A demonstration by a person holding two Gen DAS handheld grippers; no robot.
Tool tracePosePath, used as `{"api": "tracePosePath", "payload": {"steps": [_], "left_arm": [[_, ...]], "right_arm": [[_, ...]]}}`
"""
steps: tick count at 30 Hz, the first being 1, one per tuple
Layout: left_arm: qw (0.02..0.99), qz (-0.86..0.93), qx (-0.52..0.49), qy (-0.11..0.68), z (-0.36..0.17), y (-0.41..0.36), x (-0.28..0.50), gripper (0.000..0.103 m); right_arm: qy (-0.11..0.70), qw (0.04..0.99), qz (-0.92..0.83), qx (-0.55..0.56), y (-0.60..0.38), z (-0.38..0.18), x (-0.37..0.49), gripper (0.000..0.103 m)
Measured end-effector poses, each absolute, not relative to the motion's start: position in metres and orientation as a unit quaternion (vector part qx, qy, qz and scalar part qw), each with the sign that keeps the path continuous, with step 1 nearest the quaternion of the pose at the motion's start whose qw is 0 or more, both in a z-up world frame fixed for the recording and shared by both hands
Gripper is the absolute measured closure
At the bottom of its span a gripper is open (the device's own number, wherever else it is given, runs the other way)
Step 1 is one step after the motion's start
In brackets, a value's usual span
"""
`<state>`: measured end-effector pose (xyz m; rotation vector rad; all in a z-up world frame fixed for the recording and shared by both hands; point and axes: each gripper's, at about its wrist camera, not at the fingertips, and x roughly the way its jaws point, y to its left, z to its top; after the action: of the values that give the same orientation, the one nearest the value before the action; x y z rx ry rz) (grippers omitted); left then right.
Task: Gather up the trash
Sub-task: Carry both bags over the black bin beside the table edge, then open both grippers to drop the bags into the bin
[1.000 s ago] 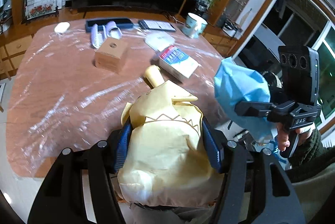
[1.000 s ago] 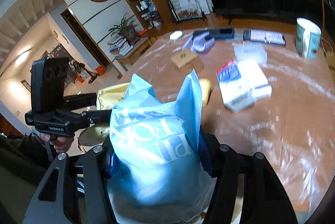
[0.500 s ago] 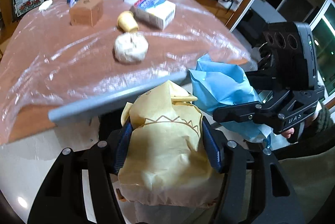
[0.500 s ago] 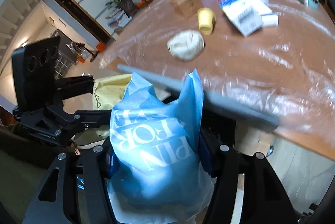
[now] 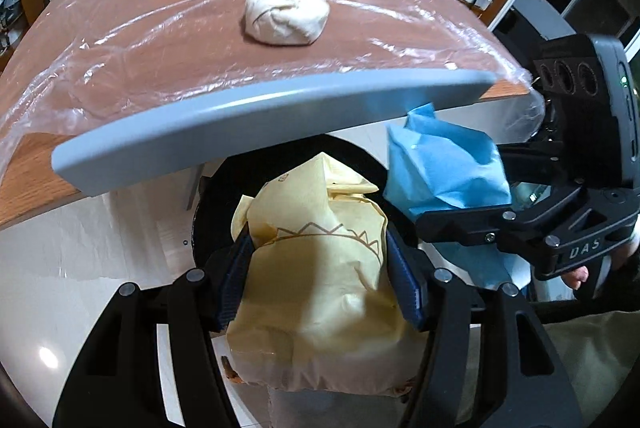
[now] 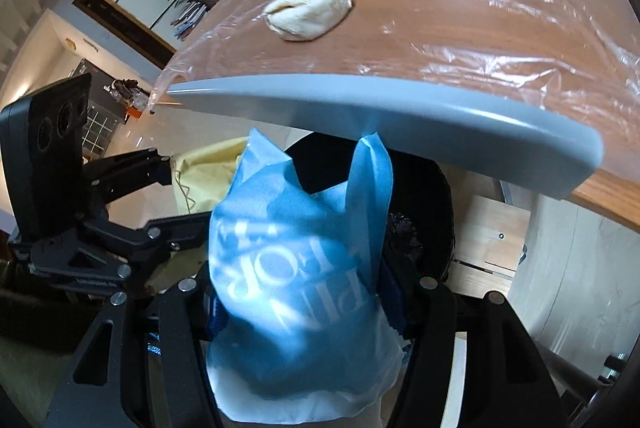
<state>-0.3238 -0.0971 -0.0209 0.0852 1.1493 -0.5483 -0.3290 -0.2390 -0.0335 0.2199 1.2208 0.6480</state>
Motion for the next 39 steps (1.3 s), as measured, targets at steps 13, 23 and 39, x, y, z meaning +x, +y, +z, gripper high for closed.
{"api": "tracePosePath", "payload": {"steps": [13, 23, 39], "left_arm": [[0.809, -0.203, 0.065, 0.548, -0.049, -0.098, -0.313, 0.041], [0.81, -0.192, 0.08, 0.548, -0.061, -0.097, -0.307, 0.041], [0.816, -0.181, 0.081, 0.543, -0.063, -0.097, -0.304, 0.028]], "right_arm": [[0.573, 0.778, 0.239, 0.094, -0.235, -0.056, -0.32, 0.044], [0.576, 0.782, 0.224, 0.081, -0.228, -0.064, -0.316, 0.044], [0.566, 0.797, 0.2, 0.069, -0.23, -0.053, -0.327, 0.019]]}}
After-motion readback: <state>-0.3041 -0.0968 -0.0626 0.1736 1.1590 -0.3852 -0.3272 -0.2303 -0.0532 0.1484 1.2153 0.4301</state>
